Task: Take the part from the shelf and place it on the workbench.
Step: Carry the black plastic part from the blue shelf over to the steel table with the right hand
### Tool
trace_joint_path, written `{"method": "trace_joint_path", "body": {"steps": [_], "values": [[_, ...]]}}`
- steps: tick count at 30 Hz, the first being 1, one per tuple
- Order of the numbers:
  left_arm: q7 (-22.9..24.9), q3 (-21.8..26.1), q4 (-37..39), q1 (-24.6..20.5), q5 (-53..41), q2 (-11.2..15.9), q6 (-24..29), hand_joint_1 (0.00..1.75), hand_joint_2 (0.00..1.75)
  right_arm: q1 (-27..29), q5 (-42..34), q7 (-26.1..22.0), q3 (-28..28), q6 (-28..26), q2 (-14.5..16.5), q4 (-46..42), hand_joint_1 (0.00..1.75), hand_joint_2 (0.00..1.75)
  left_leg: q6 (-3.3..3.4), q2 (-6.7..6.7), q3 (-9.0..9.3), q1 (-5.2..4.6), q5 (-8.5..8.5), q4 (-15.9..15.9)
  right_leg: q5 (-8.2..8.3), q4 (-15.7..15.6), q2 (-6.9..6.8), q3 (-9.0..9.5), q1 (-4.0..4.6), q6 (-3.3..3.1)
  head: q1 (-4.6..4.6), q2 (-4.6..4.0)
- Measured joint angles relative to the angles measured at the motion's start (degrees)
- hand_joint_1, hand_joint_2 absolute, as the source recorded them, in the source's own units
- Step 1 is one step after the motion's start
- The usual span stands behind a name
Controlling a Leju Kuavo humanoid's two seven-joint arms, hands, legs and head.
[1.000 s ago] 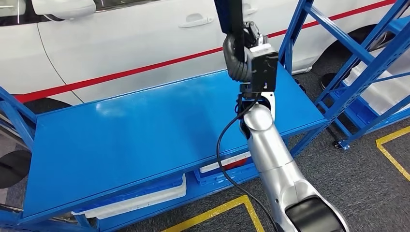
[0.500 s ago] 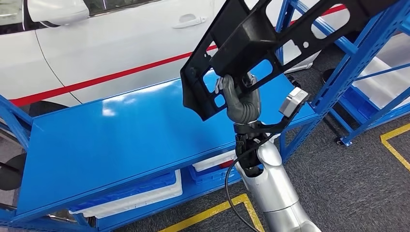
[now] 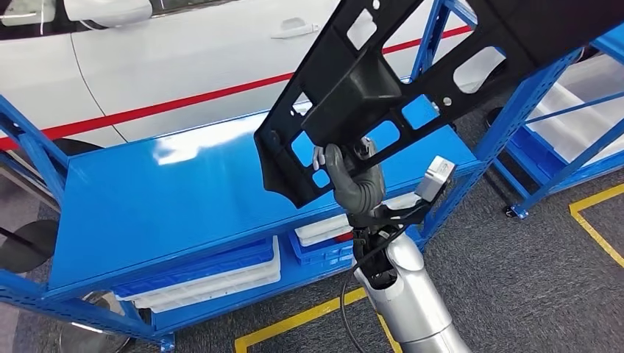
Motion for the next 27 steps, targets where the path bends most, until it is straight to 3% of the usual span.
{"method": "trace_joint_path", "body": {"steps": [1,2,3,4,6,8,11,12,14,16,17,18,19,21,23,24,26,27], "values": [[0.06,-0.01,0.0,0.02,0.0,-0.01,0.08,0.0,1.75,0.44,0.03,-0.08,0.0,0.16,-0.07,0.0,1.69,1.75,-0.06,0.02,-0.78,0.02,0.54,0.05,-1.7,3.36,-0.01,-0.57,-0.23,0.28,0.0,0.0],[0.12,-0.01,0.0,0.04,-0.01,-0.02,0.13,0.0,1.75,0.91,0.07,-0.11,0.0,0.28,-0.14,0.0,1.69,1.75,-0.18,0.04,-1.56,0.06,1.05,0.14,-2.12,5.43,-0.02,-0.47,-0.46,0.53,-0.01,0.0],[0.15,-0.01,0.0,0.06,-0.03,-0.03,0.16,0.0,1.75,1.33,0.12,-0.14,0.0,0.38,-0.22,0.0,1.69,1.75,-0.36,0.05,-2.35,0.13,1.52,0.29,-1.49,5.65,-0.03,0.52,-0.7,0.76,-0.01,0.0],[0.18,-0.01,0.0,0.06,-0.07,-0.04,0.17,0.0,1.75,1.67,0.18,-0.19,0.0,0.46,-0.28,-0.01,1.69,1.75,-0.59,0.06,-3.1,0.24,1.94,0.51,-0.27,4.04,-0.04,2.39,-0.94,0.96,-0.01,0.0],[0.2,-0.01,0.0,0.04,-0.15,-0.04,0.18,0.0,1.75,2.02,0.27,-0.3,0.01,0.66,-0.36,-0.1,1.69,1.75,-1.2,0.04,-4.5,0.38,2.52,1.33,0.85,-3.46,-0.01,8.1,-1.22,1.24,0.0,0.0],[0.21,-0.01,0.0,0.02,-0.23,-0.01,0.19,0.0,1.75,2.27,0.37,-0.48,0.01,0.85,-0.4,-0.34,1.69,1.75,-1.95,0.0,-5.31,0.42,3.0,2.0,0.43,-8.53,0.24,11.44,-1.06,0.69,-0.05,0.0],[0.22,-0.05,0.0,0.1,-0.32,-0.01,0.19,0.0,1.75,2.71,0.44,-0.71,-0.01,1.03,-0.48,-0.49,1.69,1.75,-3.1,-0.06,-5.82,0.76,3.38,2.29,1.05,-9.16,0.34,11.02,-0.59,-1.07,-0.06,0.0],[0.22,-0.08,0.0,0.15,-0.34,-0.02,0.19,0.0,1.75,2.85,0.45,-0.71,-0.02,1.09,-0.48,-0.49,1.69,1.75,-3.38,-0.08,-6.26,0.9,2.32,3.08,1.56,-9.25,0.25,10.63,-0.51,-1.66,-0.07,0.0],[0.22,-0.24,0.0,0.18,-0.41,-0.03,0.16,0.0,1.75,3.16,0.51,-0.65,-0.04,1.22,-0.49,-0.51,1.69,1.75,-3.7,-0.11,-7.89,1.09,-2.51,7.71,2.66,-9.36,0.13,9.54,-0.4,-2.51,-0.09,0.0],[0.22,-0.43,0.0,0.13,-0.48,-0.03,0.1,0.0,1.75,3.72,0.65,-0.39,-0.08,1.37,-0.51,-0.51,1.69,1.75,-3.73,-0.12,-9.65,1.1,-7.36,14.96,3.78,-9.31,0.24,8.05,-0.04,-2.84,-0.1,0.0],[0.22,-0.49,0.0,0.11,-0.5,-0.03,0.07,0.0,1.75,4.08,0.77,-0.2,-0.13,1.42,-0.55,-0.51,1.69,1.75,-3.6,-0.14,-9.82,1.07,-8.19,17.56,4.38,-9.28,0.38,7.22,0.19,-2.91,-0.1,0.0],[0.22,-0.55,0.01,0.11,-0.51,-0.03,0.04,0.0,1.75,4.43,0.86,-0.03,-0.17,1.47,-0.61,-0.5,1.69,1.75,-3.33,-0.19,-9.06,0.98,-7.67,18.34,4.98,-9.25,0.58,6.39,0.41,-2.94,-0.1,0.0],[0.24,-0.61,0.01,0.12,-0.51,-0.02,0.02,0.0,1.75,4.75,0.96,0.09,-0.23,1.51,-0.65,-0.5,1.69,1.75,-2.93,-0.32,-7.25,0.8,-6.24,16.98,5.57,-9.22,0.86,5.61,0.57,-2.94,-0.1,0.0],[0.35,-0.81,0.02,0.08,-0.57,0.03,0.02,0.0,1.75,5.21,1.13,0.14,-0.33,1.59,-0.71,-0.54,1.69,1.75,-1.78,-1.42,-1.34,0.16,-4.05,9.58,6.72,-9.16,1.54,4.33,0.71,-2.78,-0.1,0.0],[0.52,-0.98,0.05,-0.01,-0.64,0.12,0.02,0.0,1.75,5.48,1.49,0.28,-0.4,1.82,-0.71,-0.74,1.69,1.75,-1.09,-2.62,3.26,-0.38,-4.44,2.48,7.85,-9.22,2.1,3.67,0.48,-2.35,-0.07,0.0],[0.58,-1.03,0.07,-0.08,-0.65,0.16,0.02,0.0,1.75,5.56,1.73,0.39,-0.44,1.97,-0.7,-0.85,1.69,1.75,-0.91,-2.87,4.14,-0.55,-4.91,0.73,8.41,-9.37,2.36,3.52,0.28,-2.03,-0.09,0.0],[0.63,-1.14,0.09,-0.17,-0.57,0.13,0.02,0.0,1.75,5.84,2.29,0.82,-0.52,2.22,-0.71,-1.0,1.69,1.75,-0.73,-2.16,4.2,-0.6,-4.05,-0.24,9.23,-9.67,2.86,3.43,0.02,-1.38,-0.09,0.0],[0.6,-1.2,0.09,-0.23,-0.54,0.09,0.01,0.0,1.75,6.09,2.59,0.99,-0.56,2.31,-0.73,-1.08,1.69,1.75,-0.51,-1.68,4.18,-0.5,-3.39,-0.79,8.63,-9.28,2.72,3.18,0.09,-1.09,-0.06,0.0]]}}
